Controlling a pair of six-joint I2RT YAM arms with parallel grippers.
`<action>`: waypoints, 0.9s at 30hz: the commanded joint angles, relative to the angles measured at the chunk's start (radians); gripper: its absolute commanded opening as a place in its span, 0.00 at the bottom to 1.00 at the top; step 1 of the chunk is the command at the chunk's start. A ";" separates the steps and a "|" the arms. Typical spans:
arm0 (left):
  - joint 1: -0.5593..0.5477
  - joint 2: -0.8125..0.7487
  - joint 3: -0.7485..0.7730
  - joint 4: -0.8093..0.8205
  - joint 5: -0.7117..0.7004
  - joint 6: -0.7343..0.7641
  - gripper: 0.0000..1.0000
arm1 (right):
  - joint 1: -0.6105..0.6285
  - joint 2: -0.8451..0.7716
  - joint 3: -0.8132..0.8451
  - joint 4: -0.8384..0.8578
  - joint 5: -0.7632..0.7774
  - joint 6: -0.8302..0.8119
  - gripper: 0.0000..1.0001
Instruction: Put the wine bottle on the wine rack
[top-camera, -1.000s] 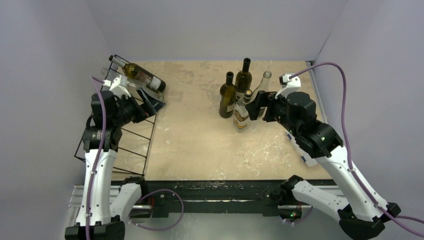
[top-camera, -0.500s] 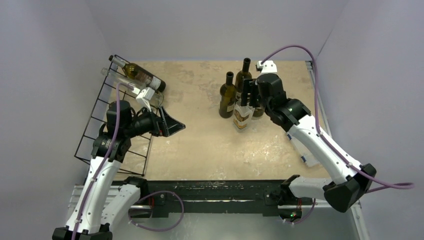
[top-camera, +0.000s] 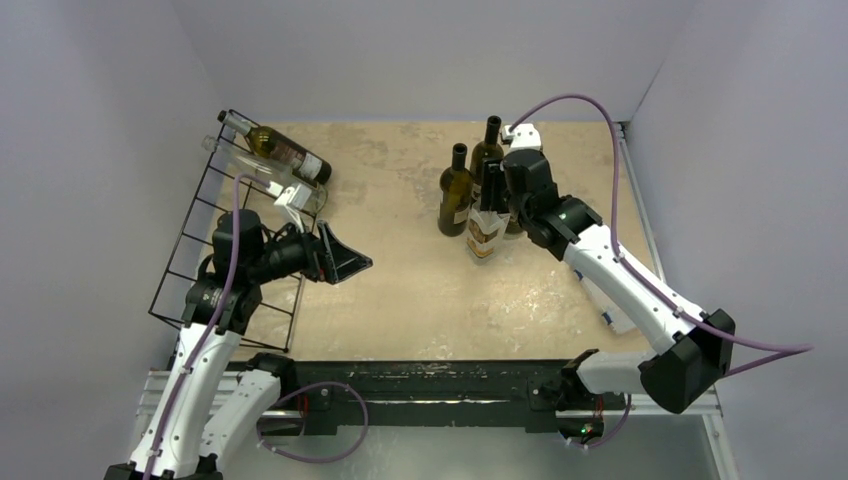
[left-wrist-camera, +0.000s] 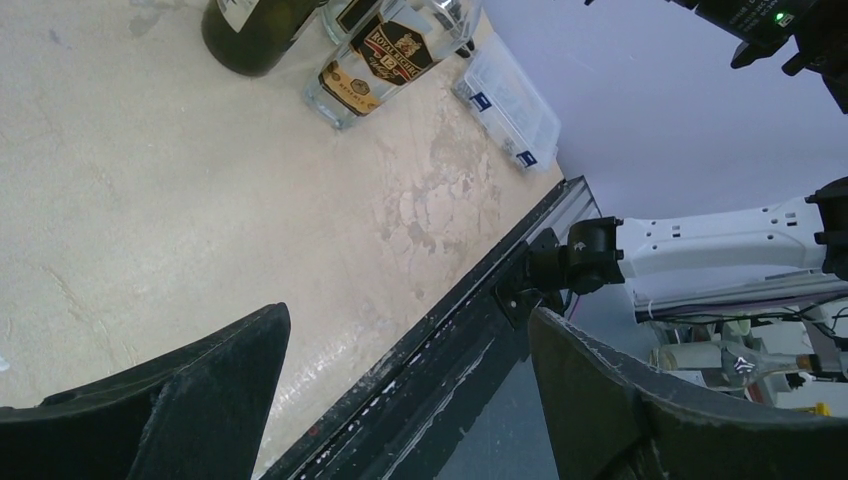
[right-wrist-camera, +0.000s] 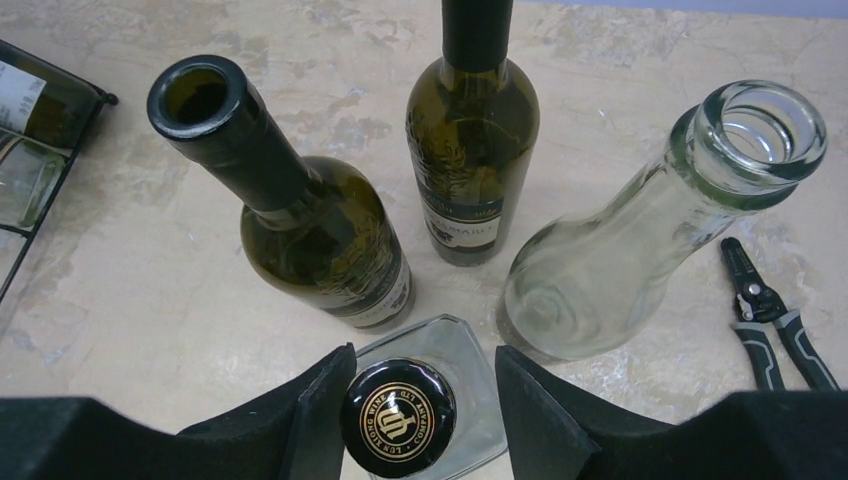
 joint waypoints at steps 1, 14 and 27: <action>-0.012 -0.005 -0.004 0.054 0.038 0.014 0.89 | -0.003 0.007 -0.015 0.067 0.008 -0.027 0.55; -0.091 -0.001 -0.016 0.110 -0.002 -0.012 0.89 | -0.003 -0.049 -0.009 0.037 -0.083 -0.025 0.14; -0.266 0.125 0.042 0.176 -0.115 -0.016 0.89 | -0.004 -0.137 0.063 -0.060 -0.226 0.058 0.00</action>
